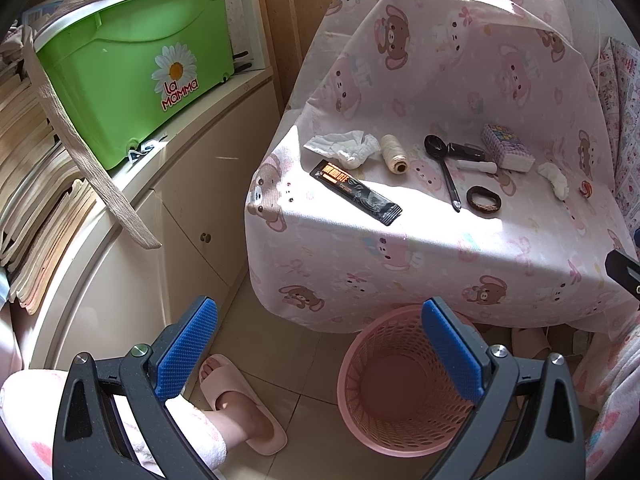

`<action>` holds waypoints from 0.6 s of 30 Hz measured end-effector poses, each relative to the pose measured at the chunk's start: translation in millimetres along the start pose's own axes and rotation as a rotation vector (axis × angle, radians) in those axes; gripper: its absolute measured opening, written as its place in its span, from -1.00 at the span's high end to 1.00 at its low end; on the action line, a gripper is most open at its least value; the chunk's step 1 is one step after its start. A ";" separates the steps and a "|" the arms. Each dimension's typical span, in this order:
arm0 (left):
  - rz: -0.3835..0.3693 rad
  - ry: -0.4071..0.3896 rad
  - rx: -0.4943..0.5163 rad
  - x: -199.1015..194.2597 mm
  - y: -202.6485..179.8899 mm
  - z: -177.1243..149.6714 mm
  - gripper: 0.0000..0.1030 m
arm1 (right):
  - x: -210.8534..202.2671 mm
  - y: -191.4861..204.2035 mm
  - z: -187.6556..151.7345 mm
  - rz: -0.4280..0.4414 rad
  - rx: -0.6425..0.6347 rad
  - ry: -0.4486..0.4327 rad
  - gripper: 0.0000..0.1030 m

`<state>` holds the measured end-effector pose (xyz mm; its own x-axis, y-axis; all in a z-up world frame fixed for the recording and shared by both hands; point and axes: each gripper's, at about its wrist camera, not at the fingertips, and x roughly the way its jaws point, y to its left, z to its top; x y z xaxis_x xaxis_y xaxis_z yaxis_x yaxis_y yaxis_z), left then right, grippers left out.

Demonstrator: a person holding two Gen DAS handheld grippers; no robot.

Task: Collect trash
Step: 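Grasp the black-orange packet with the left gripper while the right grasps the hair tie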

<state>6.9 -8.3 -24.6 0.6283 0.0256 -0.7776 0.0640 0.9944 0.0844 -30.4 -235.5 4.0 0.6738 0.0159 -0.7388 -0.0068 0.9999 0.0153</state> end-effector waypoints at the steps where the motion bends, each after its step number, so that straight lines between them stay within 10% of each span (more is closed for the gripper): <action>1: -0.001 -0.008 0.001 -1.2 0.0 0.1 -0.96 | 1.9 -1.4 0.1 -0.001 0.008 0.007 -0.96; 18: -0.029 0.014 0.000 34.7 -9.5 70.0 -0.61 | 39.4 -11.1 21.6 -0.013 0.047 0.016 -0.96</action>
<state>82.5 -24.0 -8.7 0.6149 -0.0023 -0.7886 0.0827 0.9947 0.0616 12.2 -246.0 -10.8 0.6619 0.0038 -0.7496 0.0362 0.9987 0.0370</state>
